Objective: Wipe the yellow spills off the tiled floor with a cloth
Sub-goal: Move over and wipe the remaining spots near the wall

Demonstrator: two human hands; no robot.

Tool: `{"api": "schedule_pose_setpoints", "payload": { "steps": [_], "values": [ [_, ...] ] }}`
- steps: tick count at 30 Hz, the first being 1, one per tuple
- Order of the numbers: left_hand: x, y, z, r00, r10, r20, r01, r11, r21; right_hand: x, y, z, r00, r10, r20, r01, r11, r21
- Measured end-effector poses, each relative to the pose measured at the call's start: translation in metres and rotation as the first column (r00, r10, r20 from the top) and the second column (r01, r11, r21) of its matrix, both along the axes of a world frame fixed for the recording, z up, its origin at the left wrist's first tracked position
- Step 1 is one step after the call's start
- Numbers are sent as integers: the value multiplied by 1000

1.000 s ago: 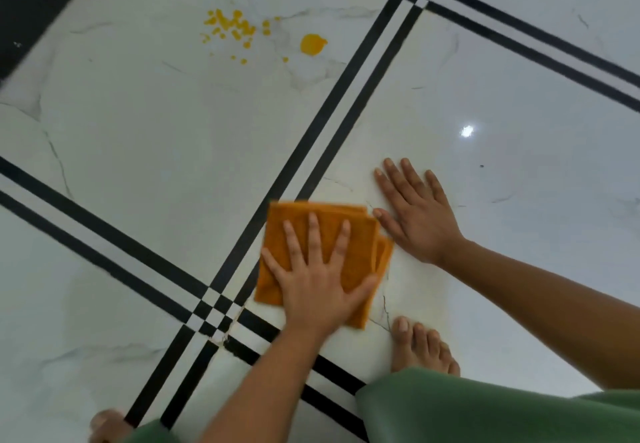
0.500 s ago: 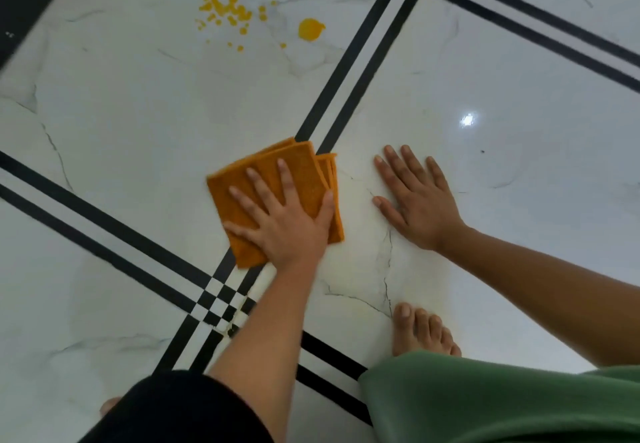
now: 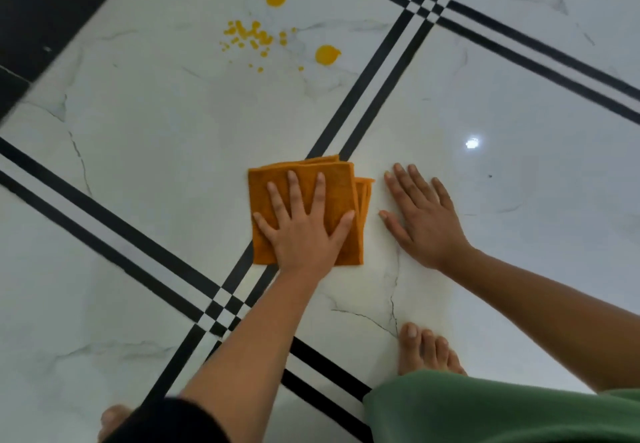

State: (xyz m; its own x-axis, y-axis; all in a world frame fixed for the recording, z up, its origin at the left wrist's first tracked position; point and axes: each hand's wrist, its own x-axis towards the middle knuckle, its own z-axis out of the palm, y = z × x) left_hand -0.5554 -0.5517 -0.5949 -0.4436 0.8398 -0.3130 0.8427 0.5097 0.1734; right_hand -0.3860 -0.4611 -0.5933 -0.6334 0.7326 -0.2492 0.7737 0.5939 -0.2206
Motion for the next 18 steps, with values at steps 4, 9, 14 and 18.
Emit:
{"api": "schedule_pose_setpoints", "payload": {
  "steps": [4, 9, 14, 18],
  "values": [
    [-55, -5, 9, 991, -13, 130, -15, 978, 206, -50, -16, 15, 988, 32, -150, -36, 999, -25],
    [-107, -5, 10, 997, 65, 52, -74, 979, 192, -120, -27, 0, 959, 265, -102, -267, 964, -5],
    [-148, 37, 0, 998, 38, -46, -29, 983, 182, -143, 65, -10, 1000, -3, -6, 4, 998, 66],
    [-180, 90, -7, 996, 45, -77, -26, 972, 233, -153, 102, -10, 976, -218, 14, 216, 973, 83]
  ]
}}
